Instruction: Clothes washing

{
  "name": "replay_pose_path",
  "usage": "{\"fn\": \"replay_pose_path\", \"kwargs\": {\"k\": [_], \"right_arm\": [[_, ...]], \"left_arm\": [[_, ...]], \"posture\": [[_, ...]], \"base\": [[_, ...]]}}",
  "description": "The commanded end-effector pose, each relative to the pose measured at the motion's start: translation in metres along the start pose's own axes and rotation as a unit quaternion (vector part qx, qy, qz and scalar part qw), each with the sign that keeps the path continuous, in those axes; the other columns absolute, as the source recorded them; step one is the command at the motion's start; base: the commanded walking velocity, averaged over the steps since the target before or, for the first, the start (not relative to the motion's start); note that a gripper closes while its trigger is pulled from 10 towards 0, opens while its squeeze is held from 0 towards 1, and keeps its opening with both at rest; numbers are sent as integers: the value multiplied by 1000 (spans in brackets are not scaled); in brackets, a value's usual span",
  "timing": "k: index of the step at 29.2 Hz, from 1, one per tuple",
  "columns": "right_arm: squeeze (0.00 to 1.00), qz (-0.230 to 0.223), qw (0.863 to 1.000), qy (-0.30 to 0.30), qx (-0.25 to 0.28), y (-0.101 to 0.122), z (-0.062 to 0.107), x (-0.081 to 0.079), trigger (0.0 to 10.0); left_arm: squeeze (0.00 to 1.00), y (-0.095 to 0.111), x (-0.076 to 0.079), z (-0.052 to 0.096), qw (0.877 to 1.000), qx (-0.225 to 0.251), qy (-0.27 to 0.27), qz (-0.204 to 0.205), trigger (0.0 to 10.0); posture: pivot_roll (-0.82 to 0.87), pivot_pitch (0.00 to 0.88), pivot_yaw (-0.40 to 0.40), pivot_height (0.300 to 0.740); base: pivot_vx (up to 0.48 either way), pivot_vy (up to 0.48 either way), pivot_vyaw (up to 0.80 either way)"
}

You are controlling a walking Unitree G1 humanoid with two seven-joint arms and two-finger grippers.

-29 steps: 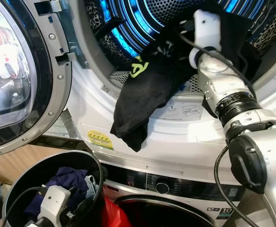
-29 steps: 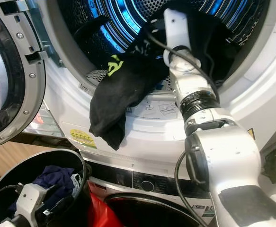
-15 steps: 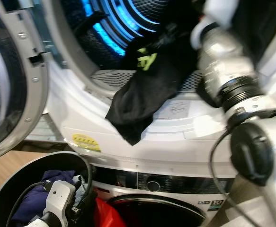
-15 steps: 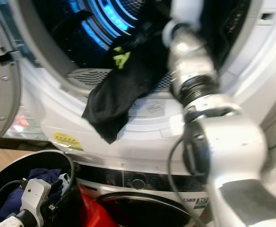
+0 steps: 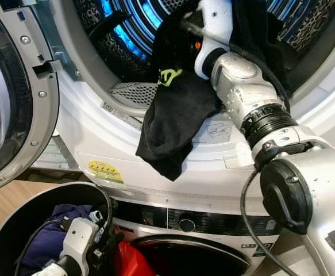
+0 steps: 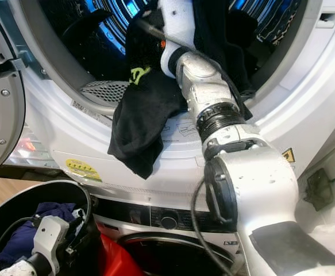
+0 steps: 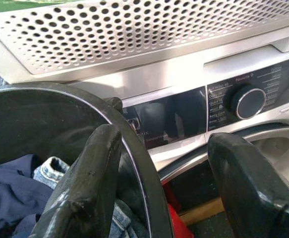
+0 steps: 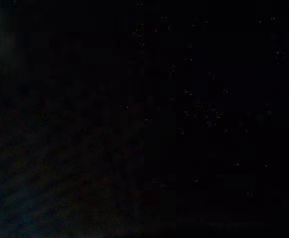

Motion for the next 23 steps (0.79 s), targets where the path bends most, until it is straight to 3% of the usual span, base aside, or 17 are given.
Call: {"fn": "replay_pose_path", "kwargs": {"k": [1, 3, 5, 8, 13, 15, 19, 21, 22, 23], "right_arm": [[0, -18, 998, -57, 36, 21, 0, 20, 10000], [0, -14, 995, -95, 40, 20, 3, 36, 10000], [0, -57, 993, -95, 47, 21, 4, 40, 10000], [0, -104, 991, -62, 55, 24, 3, 38, 10000], [0, -115, 993, 3, 35, 16, 2, 23, 10000], [0, -148, 988, 14, 27, 13, 2, 23, 10000], [0, -149, 988, 25, 16, 5, 4, 27, 10000], [0, -127, 991, 30, 13, 3, 5, 28, 10000], [298, -110, 993, 26, 12, 1, 5, 31, 10000], [894, -94, 995, 22, 10, -1, 6, 33, 10000]], "left_arm": [[0, 1, -4, 2, 1000, 0, 8, -4, 10000], [0, 2, -4, 1, 1000, 2, 8, -3, 10000], [0, 2, -4, 1, 1000, 2, 5, -4, 10000], [0, 1, -3, 1, 1000, 0, 1, -4, 10000], [0, 1, -4, 1, 1000, -1, 1, -4, 10000], [0, 0, -4, 2, 1000, -4, -1, -4, 10000], [0, 0, -3, 2, 1000, -5, -4, -2, 10000], [0, 0, -3, 1, 1000, -5, -4, -2, 10000], [0, -1, -3, 1, 1000, -6, -5, -2, 10000], [0, -1, -2, 1, 1000, -7, -7, -2, 10000]], "posture": [[162, 0, 79, 740], [158, 0, 80, 740], [150, 0, 85, 740], [144, 0, 89, 740], [126, 0, 93, 740], [119, 0, 95, 740], [96, 0, 101, 740], [88, 0, 103, 740], [88, 0, 103, 740], [88, 0, 103, 740]], "base": [[0, 0, 0], [0, 0, 0], [0, 0, 0], [0, 0, 0], [0, 0, 0], [0, 0, 0], [0, 0, 0], [0, 0, 0], [0, 0, 0], [0, 0, 0]]}}
Point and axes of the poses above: a point about 5 cm out from each wrist's last joint towards the gripper, its own z axis pointing back from the gripper into the wrist, its own y axis along the axis of the wrist's last joint, x = y × z, the point moved 2 cm from there along -z, pointing out of the wrist towards the gripper, and after that the axes turned 5 degrees about -z, right-handed, at the moved point
